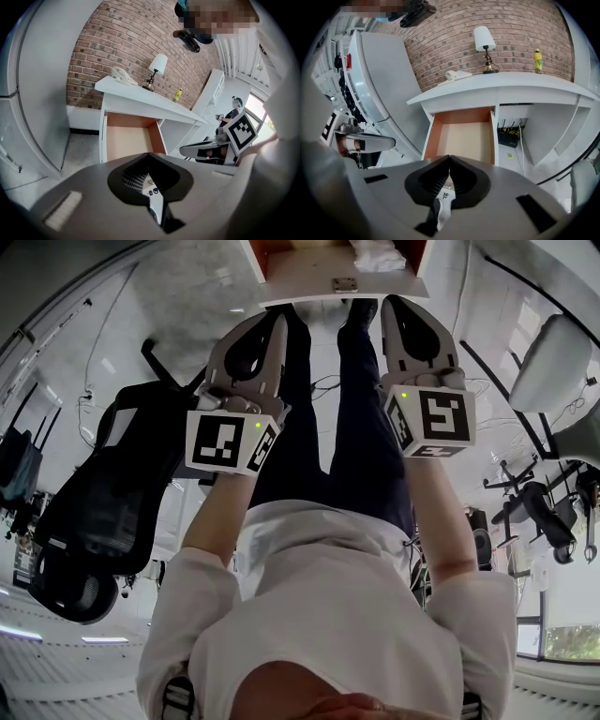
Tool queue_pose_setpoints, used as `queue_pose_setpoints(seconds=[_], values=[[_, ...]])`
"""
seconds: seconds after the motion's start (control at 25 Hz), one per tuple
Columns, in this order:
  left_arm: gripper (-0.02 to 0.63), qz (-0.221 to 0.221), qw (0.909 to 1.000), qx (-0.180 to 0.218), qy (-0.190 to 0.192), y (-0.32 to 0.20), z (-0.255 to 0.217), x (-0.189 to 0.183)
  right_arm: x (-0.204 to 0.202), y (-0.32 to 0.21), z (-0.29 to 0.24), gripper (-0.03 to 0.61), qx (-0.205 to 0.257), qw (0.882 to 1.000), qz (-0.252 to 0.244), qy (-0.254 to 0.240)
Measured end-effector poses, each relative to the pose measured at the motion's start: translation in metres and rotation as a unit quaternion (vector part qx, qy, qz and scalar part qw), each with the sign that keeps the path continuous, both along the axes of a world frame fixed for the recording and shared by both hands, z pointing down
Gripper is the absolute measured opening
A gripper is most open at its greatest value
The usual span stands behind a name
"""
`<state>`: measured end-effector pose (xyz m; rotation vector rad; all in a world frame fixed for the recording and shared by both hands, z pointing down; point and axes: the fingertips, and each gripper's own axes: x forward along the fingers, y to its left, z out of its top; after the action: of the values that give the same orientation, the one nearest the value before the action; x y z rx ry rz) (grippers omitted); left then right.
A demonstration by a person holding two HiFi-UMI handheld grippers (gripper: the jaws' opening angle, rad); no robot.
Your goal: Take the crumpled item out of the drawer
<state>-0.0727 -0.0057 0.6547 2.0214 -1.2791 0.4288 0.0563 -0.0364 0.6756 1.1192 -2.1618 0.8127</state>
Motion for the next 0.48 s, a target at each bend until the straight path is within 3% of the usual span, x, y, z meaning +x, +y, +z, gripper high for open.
queue_pose_setpoints(seconds=[0.24,0.28,0.32,0.36,0.48], values=[[0.009,0.001,1.0,0.0,0.003,0.001,0.001,0.002,-0.001,0.0,0.012,0.01,-0.023,1.0,-0.004,0.003],[0.009,0.001,1.0,0.0,0.003,0.002,0.001,0.002,-0.002,0.001,0.015,0.037,-0.03,1.0,-0.005,0.004],[0.009,0.001,1.0,-0.001,0.004,0.003,0.002,0.003,-0.002,0.001,0.019,0.156,-0.039,0.999,-0.005,0.005],[0.009,0.001,1.0,-0.003,0.004,0.004,0.003,0.003,-0.002,0.002,0.024,0.217,-0.05,0.999,-0.004,0.005],[0.009,0.001,1.0,-0.006,0.006,0.006,0.004,0.004,-0.001,0.002,0.036,0.224,-0.069,0.998,-0.001,0.013]])
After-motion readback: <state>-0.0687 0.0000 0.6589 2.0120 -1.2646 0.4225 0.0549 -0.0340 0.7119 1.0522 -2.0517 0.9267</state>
